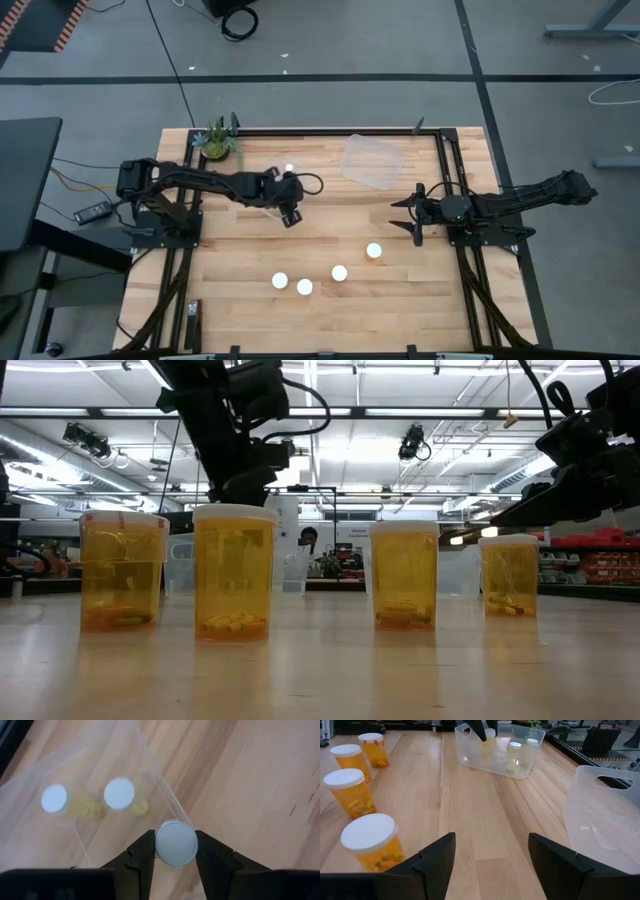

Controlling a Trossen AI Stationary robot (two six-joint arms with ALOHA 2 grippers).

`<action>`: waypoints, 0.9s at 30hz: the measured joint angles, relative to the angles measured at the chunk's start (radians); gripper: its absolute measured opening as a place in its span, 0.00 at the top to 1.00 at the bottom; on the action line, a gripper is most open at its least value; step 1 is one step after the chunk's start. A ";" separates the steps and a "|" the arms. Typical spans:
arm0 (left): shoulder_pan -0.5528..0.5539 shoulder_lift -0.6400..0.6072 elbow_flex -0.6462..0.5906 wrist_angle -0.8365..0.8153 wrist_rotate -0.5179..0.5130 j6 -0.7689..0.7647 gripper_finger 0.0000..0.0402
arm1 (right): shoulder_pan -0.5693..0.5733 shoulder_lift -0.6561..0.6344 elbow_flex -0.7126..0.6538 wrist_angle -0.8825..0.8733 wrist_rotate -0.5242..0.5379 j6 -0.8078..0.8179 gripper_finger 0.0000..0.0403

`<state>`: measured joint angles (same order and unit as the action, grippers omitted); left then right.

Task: Pick and place medicine bottles into bin by pill shape (circle, oval)
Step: Put the small yellow pill bottle into the left transparent bin

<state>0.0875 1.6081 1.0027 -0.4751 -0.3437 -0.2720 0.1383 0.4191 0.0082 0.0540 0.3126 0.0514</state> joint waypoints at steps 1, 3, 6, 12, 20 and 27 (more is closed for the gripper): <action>0.000 0.000 -0.002 0.000 0.001 -0.007 0.67 | 0.000 0.000 0.000 0.000 0.000 0.000 0.36; 0.000 0.000 -0.010 0.011 0.000 -0.014 0.66 | 0.000 0.000 0.000 0.000 0.000 0.000 0.36; 0.000 0.000 -0.028 0.012 0.000 -0.024 0.66 | 0.000 0.000 0.000 0.000 0.000 0.000 0.36; -0.002 0.000 -0.048 0.014 0.001 -0.032 0.67 | 0.000 0.000 0.000 0.000 0.000 0.000 0.36; -0.002 0.000 -0.048 0.008 0.006 -0.038 0.66 | 0.000 0.000 0.000 0.000 0.000 0.000 0.36; -0.002 -0.042 -0.047 0.006 0.002 -0.054 0.67 | 0.000 0.000 0.000 0.000 0.000 0.000 0.36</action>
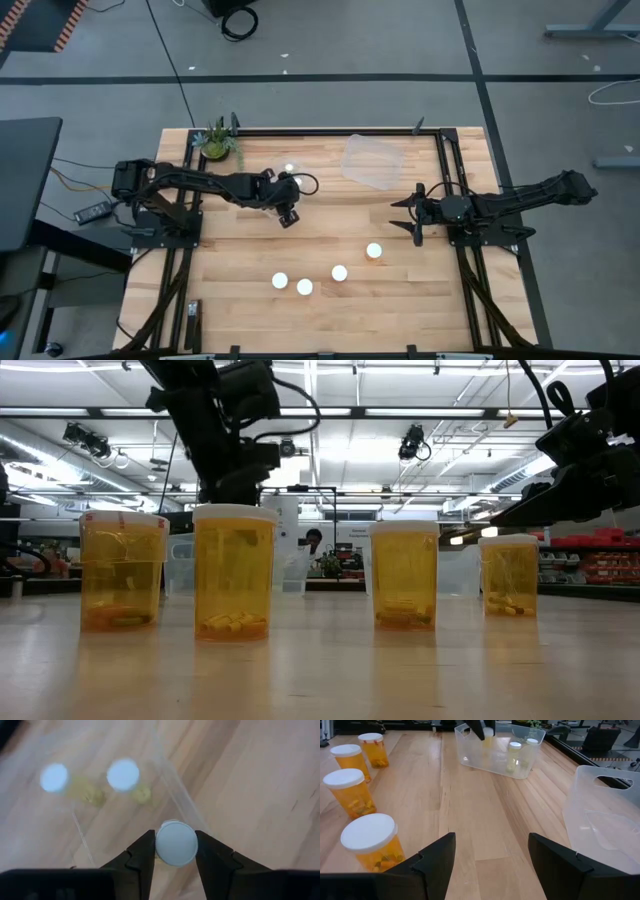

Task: Pick and place medicine bottles into bin by pill shape (circle, oval)
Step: Put the small yellow pill bottle into the left transparent bin

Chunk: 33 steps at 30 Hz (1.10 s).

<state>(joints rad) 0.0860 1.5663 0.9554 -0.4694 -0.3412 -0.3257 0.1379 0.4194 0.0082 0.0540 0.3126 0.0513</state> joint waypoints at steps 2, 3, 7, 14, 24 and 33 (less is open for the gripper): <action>0.000 -0.031 0.000 -0.023 -0.015 0.000 0.66 | 0.000 0.000 0.000 0.000 0.000 0.000 0.36; 0.000 -0.050 0.000 -0.028 -0.025 0.001 0.66 | 0.000 0.000 0.000 0.000 0.000 0.000 0.36; 0.001 -0.118 0.000 -0.030 -0.054 0.001 0.67 | 0.000 0.000 0.000 0.000 0.000 0.000 0.36; 0.001 -0.138 -0.043 0.054 -0.066 0.015 0.66 | 0.000 0.000 0.000 0.000 0.000 0.000 0.36; 0.019 -0.161 -0.229 0.292 -0.034 -0.018 0.67 | 0.000 0.000 0.000 -0.001 0.000 0.000 0.36; 0.029 -0.160 -0.297 0.356 -0.025 -0.133 0.67 | 0.000 0.000 0.000 0.000 0.000 0.000 0.36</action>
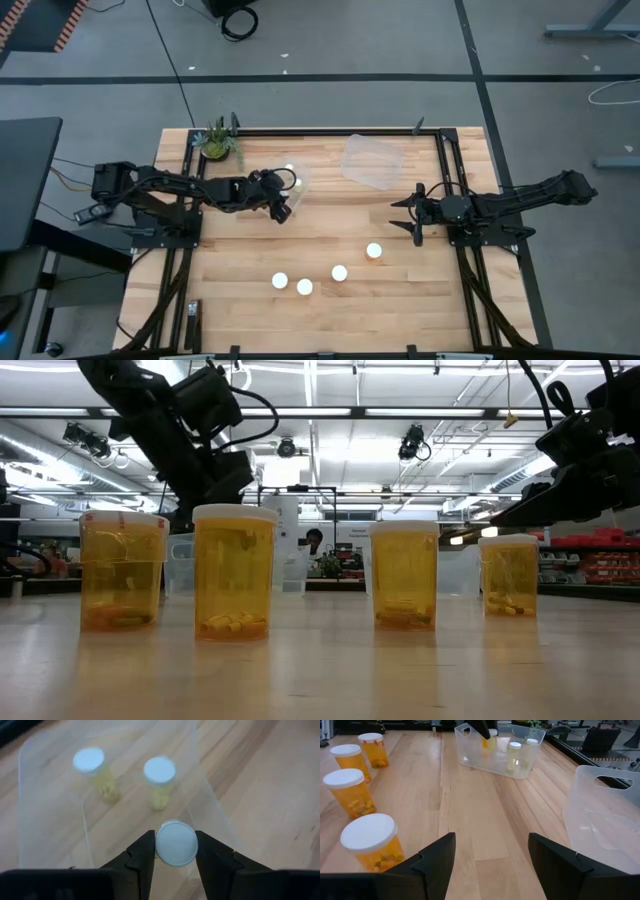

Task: Pick and place medicine bottles into bin by pill shape (circle, oval)
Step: Put the small yellow pill bottle into the left transparent bin

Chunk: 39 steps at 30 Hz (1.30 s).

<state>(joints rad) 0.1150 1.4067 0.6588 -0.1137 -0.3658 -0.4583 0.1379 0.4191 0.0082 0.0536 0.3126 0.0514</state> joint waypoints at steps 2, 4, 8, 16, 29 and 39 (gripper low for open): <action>0.000 0.000 -0.002 0.005 0.003 -0.024 0.67 | 0.000 0.000 0.000 0.000 0.000 0.000 0.36; 0.000 0.000 -0.006 0.006 0.004 -0.036 0.67 | 0.000 0.000 0.000 0.000 0.000 0.000 0.36; 0.000 0.000 -0.007 0.007 0.020 -0.056 0.65 | 0.000 0.000 0.000 0.000 0.000 0.000 0.36; -0.002 0.000 -0.007 0.018 0.047 -0.081 0.66 | 0.000 0.000 0.000 0.000 0.000 0.000 0.36; -0.001 0.046 -0.005 0.105 0.036 -0.106 0.67 | 0.000 0.000 0.000 0.001 0.000 0.000 0.36; 0.000 0.085 -0.005 0.126 0.026 -0.099 0.65 | 0.000 0.000 0.000 0.000 0.000 0.000 0.36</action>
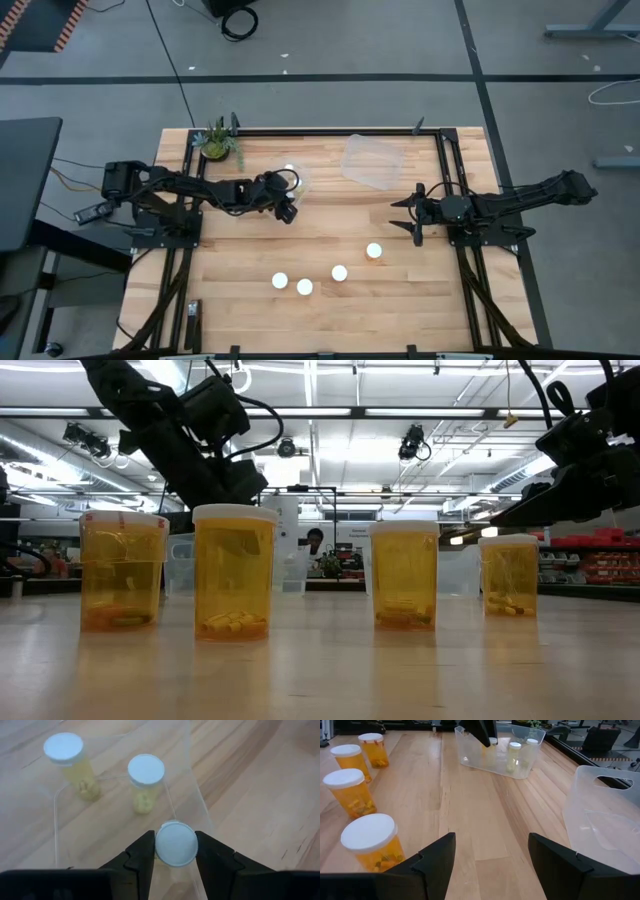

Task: Pick and place medicine bottles into bin by pill shape (circle, oval)
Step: Put the small yellow pill bottle into the left transparent bin

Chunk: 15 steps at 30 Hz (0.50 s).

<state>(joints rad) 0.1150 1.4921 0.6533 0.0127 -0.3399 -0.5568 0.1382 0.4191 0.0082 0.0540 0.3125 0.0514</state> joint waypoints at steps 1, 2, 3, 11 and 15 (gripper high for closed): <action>0.000 0.000 0.000 0.000 0.000 0.000 0.65 | 0.000 0.000 0.000 0.000 0.000 0.000 0.36; 0.000 0.000 0.000 0.000 0.000 0.000 0.65 | 0.000 0.000 0.000 0.000 0.000 0.000 0.36; 0.000 0.000 0.000 0.000 0.000 0.004 0.66 | 0.000 0.000 0.000 0.000 0.000 0.000 0.36; -0.001 0.000 0.000 -0.001 0.000 0.019 0.58 | 0.000 0.000 0.000 0.000 0.000 0.000 0.36; -0.001 0.000 0.000 -0.001 0.000 0.040 0.53 | 0.000 0.000 0.000 0.000 0.000 0.000 0.36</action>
<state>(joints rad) 0.1139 1.4921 0.6533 0.0113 -0.3401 -0.5167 0.1379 0.4194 0.0082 0.0540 0.3126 0.0517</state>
